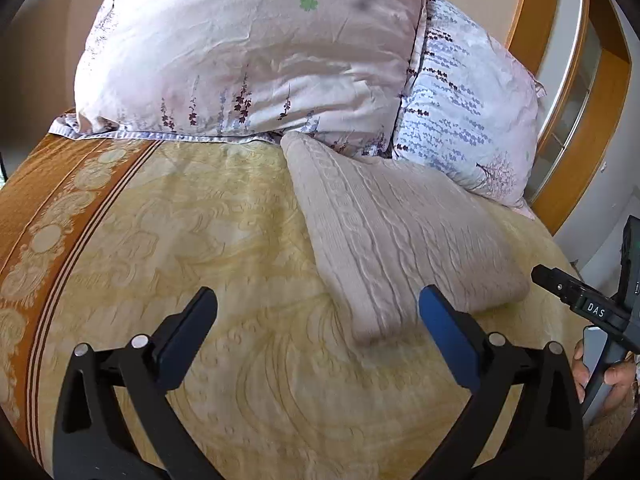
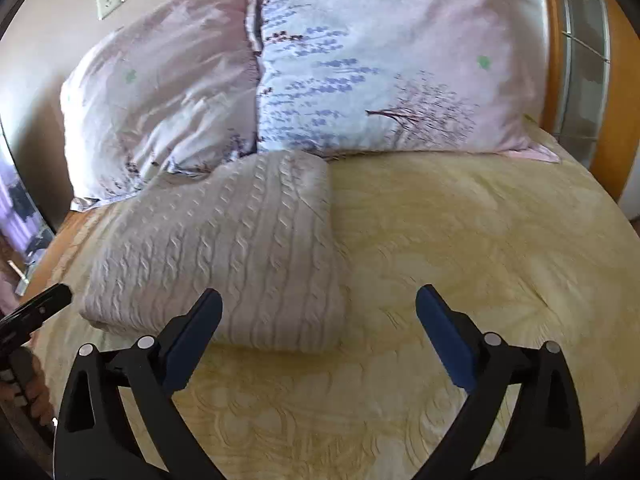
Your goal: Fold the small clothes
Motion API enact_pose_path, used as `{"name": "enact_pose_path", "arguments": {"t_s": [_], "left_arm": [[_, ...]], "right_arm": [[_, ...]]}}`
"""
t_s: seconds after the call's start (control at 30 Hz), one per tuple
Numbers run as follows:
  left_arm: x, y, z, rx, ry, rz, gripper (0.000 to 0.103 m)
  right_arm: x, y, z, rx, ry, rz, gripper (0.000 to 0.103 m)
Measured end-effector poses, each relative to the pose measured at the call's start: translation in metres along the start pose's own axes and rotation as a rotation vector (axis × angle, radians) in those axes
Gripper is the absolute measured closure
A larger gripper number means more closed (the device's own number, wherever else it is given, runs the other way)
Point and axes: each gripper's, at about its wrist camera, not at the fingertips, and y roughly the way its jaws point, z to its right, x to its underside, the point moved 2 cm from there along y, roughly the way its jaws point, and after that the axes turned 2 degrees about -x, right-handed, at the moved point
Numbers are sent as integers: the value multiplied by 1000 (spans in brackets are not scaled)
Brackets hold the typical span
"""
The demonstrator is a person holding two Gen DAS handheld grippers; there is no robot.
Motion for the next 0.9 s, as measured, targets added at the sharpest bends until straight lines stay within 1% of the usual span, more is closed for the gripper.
{"name": "enact_pose_path", "arguments": {"t_s": [0.07,0.17,0.3,0.33,0.43,0.5,0.57,0.67,0.8,0.9], "left_arm": [[4,-1,4,-14,7,-13,2],[12,1,10,-44,4,-55,2],[22,7,18,-12,-19,-111,2],[23,9,21,-16,-13,-121,2],[27,15,32,-70,39,-156,2],[29,18,38,-92,66,-168,2],[29,20,42,-99,76,-175,2],[31,24,48,-131,103,-194,2],[33,31,51,-149,114,-226,2],[34,33,51,-165,119,-235,2]], "right_arm": [[7,-3,-1,6,9,4,1],[13,-3,-6,-3,2,-21,1],[23,-1,-20,-13,-58,-56,1],[24,0,-24,-10,-69,-64,1],[28,5,-31,6,-84,-90,1],[31,9,-33,18,-80,-117,1],[33,15,-34,29,-75,-147,1],[37,19,-36,34,-72,-172,1],[41,24,-40,56,-89,-194,1],[42,26,-42,63,-94,-207,1]]}}
